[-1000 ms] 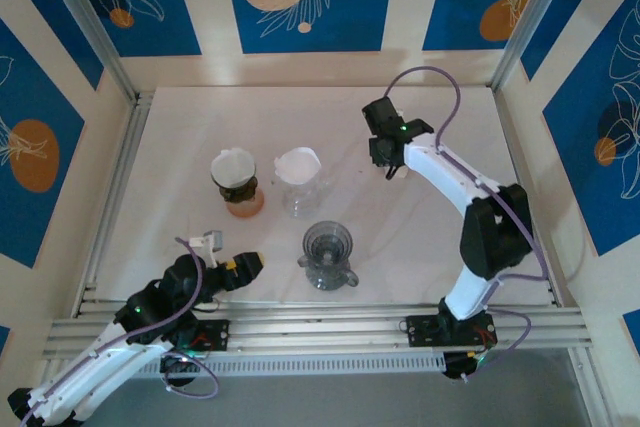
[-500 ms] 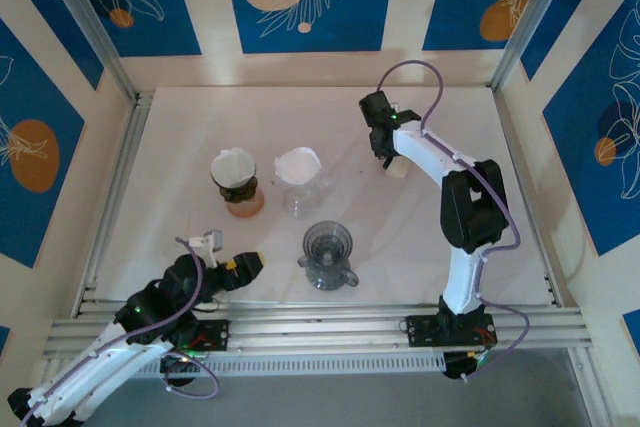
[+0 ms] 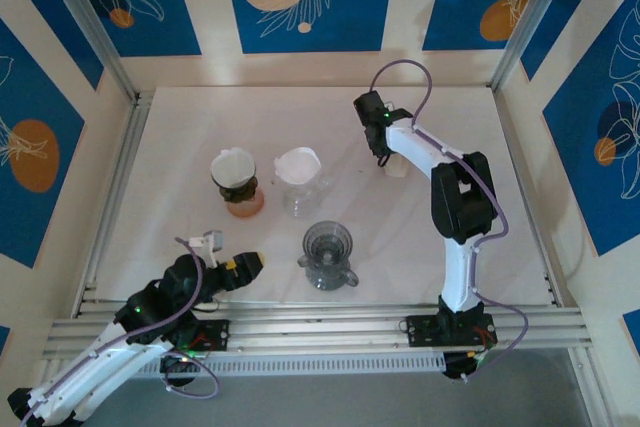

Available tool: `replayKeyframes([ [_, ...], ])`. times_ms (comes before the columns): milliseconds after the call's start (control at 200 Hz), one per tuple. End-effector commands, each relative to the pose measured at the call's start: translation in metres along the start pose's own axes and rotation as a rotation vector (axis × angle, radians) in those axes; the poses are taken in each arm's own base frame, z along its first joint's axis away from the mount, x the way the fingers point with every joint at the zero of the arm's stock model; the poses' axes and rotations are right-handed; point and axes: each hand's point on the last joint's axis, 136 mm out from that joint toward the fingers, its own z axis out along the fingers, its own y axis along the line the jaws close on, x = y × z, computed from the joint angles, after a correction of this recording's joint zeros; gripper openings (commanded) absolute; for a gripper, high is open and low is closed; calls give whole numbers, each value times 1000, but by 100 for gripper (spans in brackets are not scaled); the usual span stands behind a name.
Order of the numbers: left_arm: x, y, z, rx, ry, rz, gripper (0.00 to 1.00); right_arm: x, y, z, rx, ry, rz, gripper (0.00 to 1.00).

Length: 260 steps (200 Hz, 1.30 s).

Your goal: Place the coffee filter in the dripper

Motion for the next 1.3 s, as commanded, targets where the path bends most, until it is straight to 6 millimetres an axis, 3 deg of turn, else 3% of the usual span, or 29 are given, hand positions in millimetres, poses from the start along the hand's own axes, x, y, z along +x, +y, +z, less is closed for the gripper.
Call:
replayKeyframes([
  [0,-2,0,-1,-4,-11,21,100,-9,-6,3,35,-11,1,24],
  [295,-1,0,-1,-3,-9,18,100,-11,-3,10,29,3,-2,23],
  [585,-1,0,-1,-5,-8,16,100,-10,-9,12,62,-3,-1,0],
  [650,-1,1,-1,-6,-6,16,100,-11,-12,7,59,-19,14,0],
  [920,-1,-1,-1,4,-7,14,100,-13,-16,-39,-3,-93,67,0],
  [1095,-2,-7,-2,24,-4,18,100,7,-14,-68,-36,-101,84,0],
  [1296,-5,-14,-7,41,-7,36,100,28,-20,-123,-91,-156,108,0],
])
